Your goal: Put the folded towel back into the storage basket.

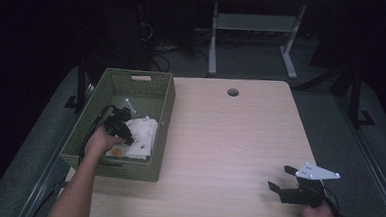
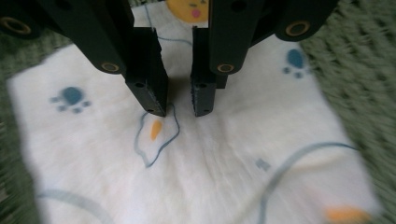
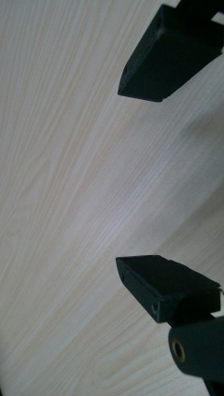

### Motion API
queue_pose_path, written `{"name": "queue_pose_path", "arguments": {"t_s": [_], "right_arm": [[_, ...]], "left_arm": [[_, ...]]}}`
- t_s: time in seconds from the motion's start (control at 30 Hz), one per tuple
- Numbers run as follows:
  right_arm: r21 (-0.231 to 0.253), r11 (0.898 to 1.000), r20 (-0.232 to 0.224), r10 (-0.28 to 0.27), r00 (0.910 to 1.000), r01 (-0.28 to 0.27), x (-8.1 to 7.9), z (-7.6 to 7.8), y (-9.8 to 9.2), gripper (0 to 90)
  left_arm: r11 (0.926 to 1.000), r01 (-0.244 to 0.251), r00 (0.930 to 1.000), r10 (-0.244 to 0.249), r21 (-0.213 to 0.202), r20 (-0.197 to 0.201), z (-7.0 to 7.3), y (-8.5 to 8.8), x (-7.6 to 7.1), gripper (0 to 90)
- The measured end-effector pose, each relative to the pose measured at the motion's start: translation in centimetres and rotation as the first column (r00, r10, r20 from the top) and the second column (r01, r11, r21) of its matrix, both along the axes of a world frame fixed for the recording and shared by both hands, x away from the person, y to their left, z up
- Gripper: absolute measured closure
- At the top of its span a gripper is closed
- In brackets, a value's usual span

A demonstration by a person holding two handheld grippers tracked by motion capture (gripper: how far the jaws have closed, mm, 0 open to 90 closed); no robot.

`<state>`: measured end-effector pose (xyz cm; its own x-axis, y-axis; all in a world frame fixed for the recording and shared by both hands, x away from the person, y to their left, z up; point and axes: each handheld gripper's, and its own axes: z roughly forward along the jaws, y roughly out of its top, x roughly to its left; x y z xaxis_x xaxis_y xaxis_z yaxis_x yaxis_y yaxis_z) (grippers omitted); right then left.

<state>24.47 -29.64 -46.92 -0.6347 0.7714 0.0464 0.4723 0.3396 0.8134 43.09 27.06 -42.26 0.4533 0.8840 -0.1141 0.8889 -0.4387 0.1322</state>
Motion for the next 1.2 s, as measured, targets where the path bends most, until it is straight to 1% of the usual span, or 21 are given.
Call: {"name": "queue_pose_path", "arguments": {"t_s": [0.07, 0.1, 0.13, 0.17, 0.2, 0.3, 0.37, 0.47, 0.6, 0.67, 0.73, 0.8, 0.83, 0.87, 0.9, 0.97, 1.0, 1.03, 1.1, 1.17, 1.2], "right_arm": [[0.0, 1.0, -0.001, -0.002, 1.0, 0.002, 0.0, 0.0, 0.0, 14.2], [0.001, 1.0, -0.002, -0.002, 1.0, 0.002, 0.1, 0.0, 0.0, 14.2], [0.0, 1.0, -0.002, -0.004, 1.0, 0.004, 0.1, 0.0, 0.0, 14.2], [0.0, 1.0, -0.003, -0.003, 1.0, 0.003, 0.1, 0.0, 0.0, 14.2], [-0.001, 1.0, -0.003, -0.003, 1.0, 0.003, 0.1, 0.0, 0.0, 14.2], [0.002, 1.0, -0.001, 0.0, 1.0, 0.0, 0.2, -0.1, 0.0, 14.2], [0.007, 1.0, 0.001, -0.001, 1.0, 0.001, 0.2, 0.0, 0.0, 14.2], [0.015, 1.0, 0.001, 0.001, 1.0, -0.001, 0.1, 0.0, 0.0, 14.2], [0.011, 1.0, 0.006, 0.005, 1.0, -0.005, -0.1, 0.1, 0.0, 14.2], [0.011, 1.0, 0.011, 0.008, 0.9999, -0.008, -0.2, 0.2, 0.0, 14.2], [0.012, 1.0, 0.011, 0.008, 0.9999, -0.008, -0.3, 0.2, 0.0, 14.2], [0.013, 1.0, 0.016, 0.004, 0.9999, -0.005, -0.3, 0.2, 0.0, 14.2], [0.014, 1.0, 0.016, 0.005, 0.9999, -0.005, -0.3, 0.3, -0.1, 14.2], [0.013, 1.0, 0.018, 0.005, 0.9998, -0.005, -0.3, 0.2, -0.1, 14.2], [0.011, 1.0, 0.018, 0.004, 0.9998, -0.004, -0.3, 0.2, 0.0, 14.2], [0.014, 1.0, 0.017, 0.005, 0.9998, -0.005, -0.4, 0.3, 0.0, 14.2], [0.014, 1.0, 0.018, 0.005, 0.9998, -0.005, -0.4, 0.3, 0.0, 14.2], [0.013, 1.0, 0.018, 0.004, 0.9998, -0.004, -0.4, 0.3, 0.0, 14.2], [0.012, 1.0, 0.017, 0.003, 0.9999, -0.003, -0.4, 0.3, 0.0, 14.2], [0.014, 1.0, 0.019, 0.004, 0.9998, -0.005, -0.4, 0.3, 0.0, 14.2], [0.015, 1.0, 0.019, 0.003, 0.9998, -0.003, -0.4, 0.3, -0.1, 14.2]], "left_arm": [[0.9998, 0.0, 1.0, 0.0, -0.02, 0.0, 0.2, 0.2, 0.0, 72.8], [0.999, -0.005, 0.9999, 0.006, -0.044, 0.009, 0.4, 0.3, -0.1, 71.0], [0.9975, -0.021, 0.9992, 0.023, -0.068, 0.031, 0.8, 0.5, -0.3, 70.3], [0.9975, -0.02, 0.9988, 0.023, -0.068, 0.044, 1.0, 0.6, -0.4, 70.3], [0.9959, -0.021, 0.998, 0.026, -0.088, 0.058, 1.4, 0.8, -0.5, 70.0], [0.9868, -0.034, 0.9927, 0.052, -0.158, 0.109, 2.8, 1.2, -1.2, 67.3], [0.9809, -0.041, 0.9884, 0.068, -0.19, 0.136, 3.5, 1.3, -1.5, 65.4], [0.963, -0.053, 0.9804, 0.1, -0.264, 0.169, 4.2, 1.5, -2.1, 62.2], [0.9415, -0.064, 0.968, 0.139, -0.331, 0.209, 4.8, 1.7, -3.2, 58.2], [0.9251, -0.066, 0.9605, 0.161, -0.374, 0.227, 5.2, 1.8, -3.6, 57.4], [0.9193, -0.067, 0.9534, 0.173, -0.388, 0.247, 5.6, 1.8, -4.0, 57.0], [0.9136, -0.056, 0.9546, 0.167, -0.403, 0.247, 5.8, 1.6, -4.3, 55.5], [0.9165, -0.047, 0.9526, 0.161, -0.397, 0.258, 6.0, 1.4, -4.5, 55.3], [0.9132, -0.04, 0.9509, 0.159, -0.406, 0.265, 6.1, 1.3, -4.7, 55.3], [0.9078, -0.03, 0.9516, 0.154, -0.418, 0.266, 6.3, 1.3, -4.8, 55.1], [0.8966, -0.025, 0.9453, 0.165, -0.442, 0.281, 6.5, 1.2, -5.2, 55.1], [0.8919, -0.019, 0.9455, 0.163, -0.452, 0.282, 6.6, 1.1, -5.3, 55.0], [0.8912, -0.016, 0.9452, 0.161, -0.453, 0.284, 6.7, 1.0, -5.4, 54.8], [0.894, -0.005, 0.9433, 0.153, -0.448, 0.295, 6.9, 0.9, -5.7, 54.3], [0.8853, 0.003, 0.9395, 0.157, -0.465, 0.305, 7.0, 0.8, -5.9, 52.9], [0.8782, 0.01, 0.9383, 0.158, -0.478, 0.308, 7.1, 0.7, -6.1, 52.6]]}}
